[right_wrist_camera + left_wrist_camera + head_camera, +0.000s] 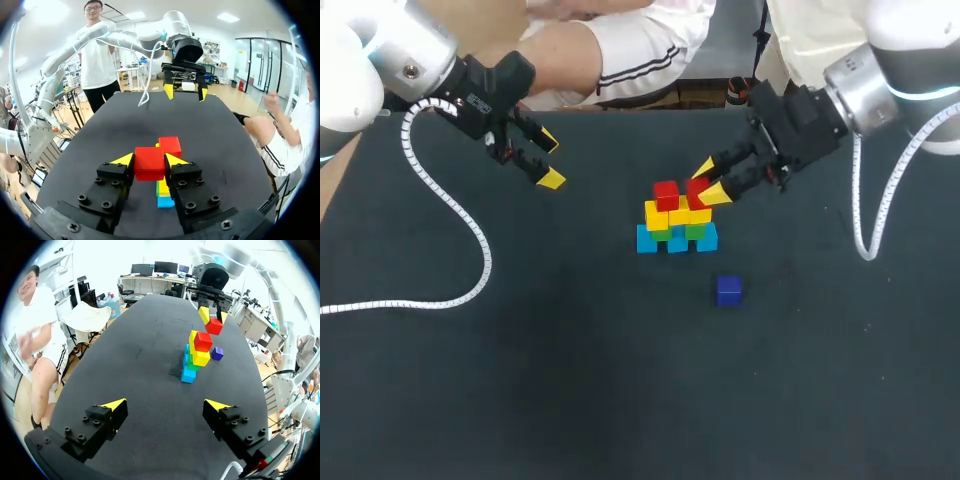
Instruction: Place the blue cubes, place green cubes on the blue cubes, place the yellow cubes on the green cubes, then place the red cubes on the yellow cubes, and place purple cube on the red cubes.
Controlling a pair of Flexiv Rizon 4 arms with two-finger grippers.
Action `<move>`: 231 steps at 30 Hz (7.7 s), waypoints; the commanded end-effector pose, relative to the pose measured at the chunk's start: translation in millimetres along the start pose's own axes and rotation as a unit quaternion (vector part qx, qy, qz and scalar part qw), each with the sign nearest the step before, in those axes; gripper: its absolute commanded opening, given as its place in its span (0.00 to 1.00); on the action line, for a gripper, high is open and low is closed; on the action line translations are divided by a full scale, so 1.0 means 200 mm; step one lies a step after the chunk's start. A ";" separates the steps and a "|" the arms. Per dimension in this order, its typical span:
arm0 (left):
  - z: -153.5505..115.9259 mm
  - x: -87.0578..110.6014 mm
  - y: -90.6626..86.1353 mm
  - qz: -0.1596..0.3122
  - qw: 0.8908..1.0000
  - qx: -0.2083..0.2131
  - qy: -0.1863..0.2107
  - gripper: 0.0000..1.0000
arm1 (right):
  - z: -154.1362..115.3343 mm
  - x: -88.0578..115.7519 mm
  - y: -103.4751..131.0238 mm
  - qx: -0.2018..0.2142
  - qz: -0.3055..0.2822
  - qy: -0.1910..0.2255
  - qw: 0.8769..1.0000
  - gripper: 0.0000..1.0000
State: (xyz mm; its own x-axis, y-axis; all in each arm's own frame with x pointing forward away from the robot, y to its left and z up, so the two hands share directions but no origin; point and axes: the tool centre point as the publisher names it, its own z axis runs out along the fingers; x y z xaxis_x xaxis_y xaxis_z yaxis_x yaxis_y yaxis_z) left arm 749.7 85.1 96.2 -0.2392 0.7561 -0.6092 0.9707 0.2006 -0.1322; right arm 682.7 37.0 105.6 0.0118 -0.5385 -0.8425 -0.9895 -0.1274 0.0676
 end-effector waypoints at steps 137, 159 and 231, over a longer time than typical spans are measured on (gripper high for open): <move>0.00 0.01 0.00 0.001 1.000 -0.001 -0.001 1.00 | 0.07 0.06 -0.12 -0.007 0.065 0.011 0.998 0.00; 0.00 0.01 0.00 0.001 1.000 -0.001 -0.001 1.00 | 0.07 0.06 -0.09 0.006 0.070 0.011 0.997 0.00; 0.00 0.01 0.00 0.001 1.000 -0.001 -0.001 1.00 | 0.05 0.01 0.08 0.031 0.050 0.053 0.997 0.00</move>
State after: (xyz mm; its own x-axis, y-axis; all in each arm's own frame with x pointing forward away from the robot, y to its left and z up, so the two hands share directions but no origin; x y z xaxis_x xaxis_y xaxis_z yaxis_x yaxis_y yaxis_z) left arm 749.7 85.1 96.3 -0.2393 0.7560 -0.6092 0.9707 0.2006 -0.1322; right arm 666.7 44.3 104.3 -0.0752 -0.6369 -0.7672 -0.9931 -0.0213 0.1150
